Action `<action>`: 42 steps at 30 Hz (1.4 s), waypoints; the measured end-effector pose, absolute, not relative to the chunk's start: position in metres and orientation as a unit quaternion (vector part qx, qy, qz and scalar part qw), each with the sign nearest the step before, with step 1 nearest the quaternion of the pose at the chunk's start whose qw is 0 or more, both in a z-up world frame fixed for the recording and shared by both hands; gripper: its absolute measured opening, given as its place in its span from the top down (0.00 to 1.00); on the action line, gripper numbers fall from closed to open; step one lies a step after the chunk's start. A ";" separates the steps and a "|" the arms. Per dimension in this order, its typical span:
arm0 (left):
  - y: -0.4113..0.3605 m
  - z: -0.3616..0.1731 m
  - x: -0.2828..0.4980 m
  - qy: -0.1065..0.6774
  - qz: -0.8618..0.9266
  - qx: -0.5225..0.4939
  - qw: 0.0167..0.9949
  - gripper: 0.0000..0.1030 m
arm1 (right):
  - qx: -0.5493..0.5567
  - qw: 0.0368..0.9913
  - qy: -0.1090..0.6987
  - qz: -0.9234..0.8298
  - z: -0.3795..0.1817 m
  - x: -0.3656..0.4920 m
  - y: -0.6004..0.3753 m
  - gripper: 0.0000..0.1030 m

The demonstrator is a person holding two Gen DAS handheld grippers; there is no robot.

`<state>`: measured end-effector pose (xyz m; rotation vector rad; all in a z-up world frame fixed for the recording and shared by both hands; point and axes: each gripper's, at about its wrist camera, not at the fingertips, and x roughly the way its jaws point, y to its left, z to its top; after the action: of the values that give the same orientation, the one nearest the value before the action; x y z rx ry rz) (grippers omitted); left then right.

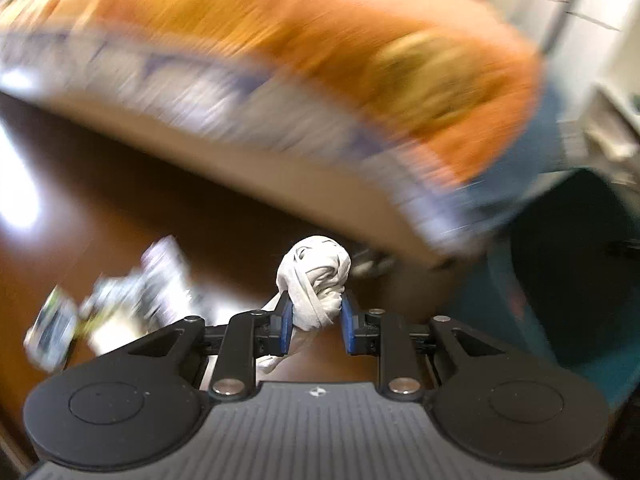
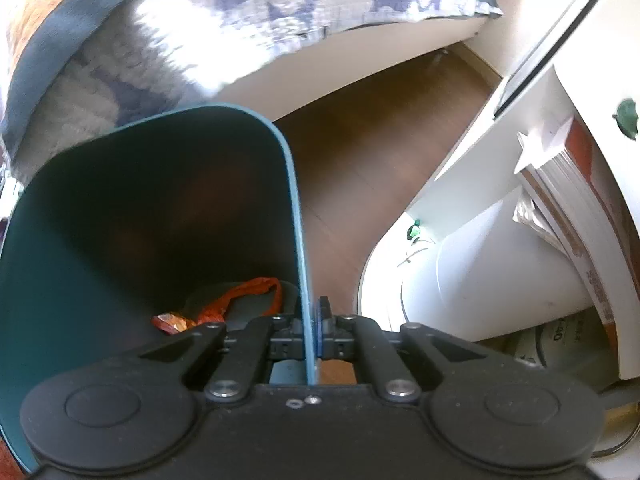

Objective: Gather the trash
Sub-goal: 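Carry the white cloth with the left gripper into the teal bin and release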

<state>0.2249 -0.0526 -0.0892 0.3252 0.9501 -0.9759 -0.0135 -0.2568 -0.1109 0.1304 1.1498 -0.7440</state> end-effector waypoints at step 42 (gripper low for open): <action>-0.282 -0.161 0.054 0.422 -0.584 0.340 0.604 0.76 | 0.026 0.763 0.578 -0.289 -0.115 -0.015 -0.261 0.95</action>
<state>0.0541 -0.2819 -0.1605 0.7879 0.9759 -1.3524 -0.0148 -0.2615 -0.1148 0.0557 1.2562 -0.6276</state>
